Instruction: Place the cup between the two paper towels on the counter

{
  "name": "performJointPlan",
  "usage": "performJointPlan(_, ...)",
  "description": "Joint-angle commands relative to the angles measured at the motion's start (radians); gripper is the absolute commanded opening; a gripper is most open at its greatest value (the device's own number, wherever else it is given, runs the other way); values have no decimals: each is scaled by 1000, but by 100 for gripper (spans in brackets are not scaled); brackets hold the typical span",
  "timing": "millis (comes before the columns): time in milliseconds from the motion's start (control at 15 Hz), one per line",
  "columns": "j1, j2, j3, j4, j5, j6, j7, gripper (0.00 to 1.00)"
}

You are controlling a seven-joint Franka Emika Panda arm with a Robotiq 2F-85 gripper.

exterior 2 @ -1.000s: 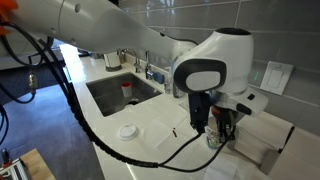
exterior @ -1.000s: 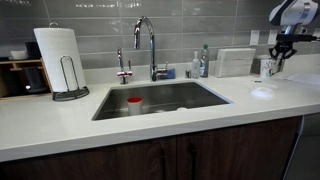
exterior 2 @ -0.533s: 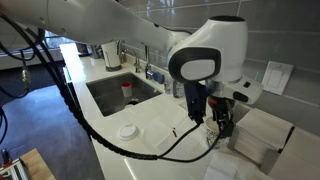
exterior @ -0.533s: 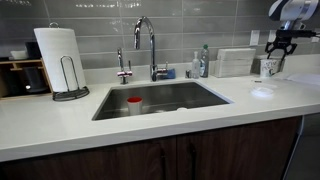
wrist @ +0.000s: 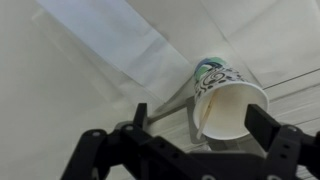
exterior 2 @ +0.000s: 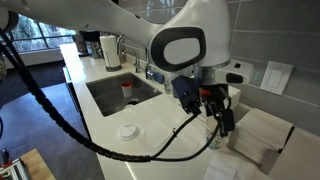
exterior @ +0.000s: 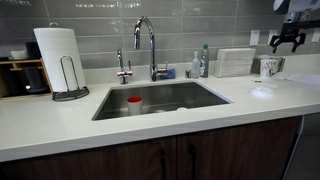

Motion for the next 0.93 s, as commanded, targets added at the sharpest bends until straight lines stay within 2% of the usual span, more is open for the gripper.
performJointPlan(0, 50, -97, -20, -149, -127, 146, -38, 100)
performJointPlan(200, 84, -173, -16, -242, -195, 232, -26, 100)
performJointPlan(333, 109, -233, -10, -300, -211, 237, 2, 100)
performJointPlan(667, 171, -396, 7, -419, -296, 166, 163, 100)
performJointPlan(867, 184, -480, 43, -466, -334, 72, 259, 100)
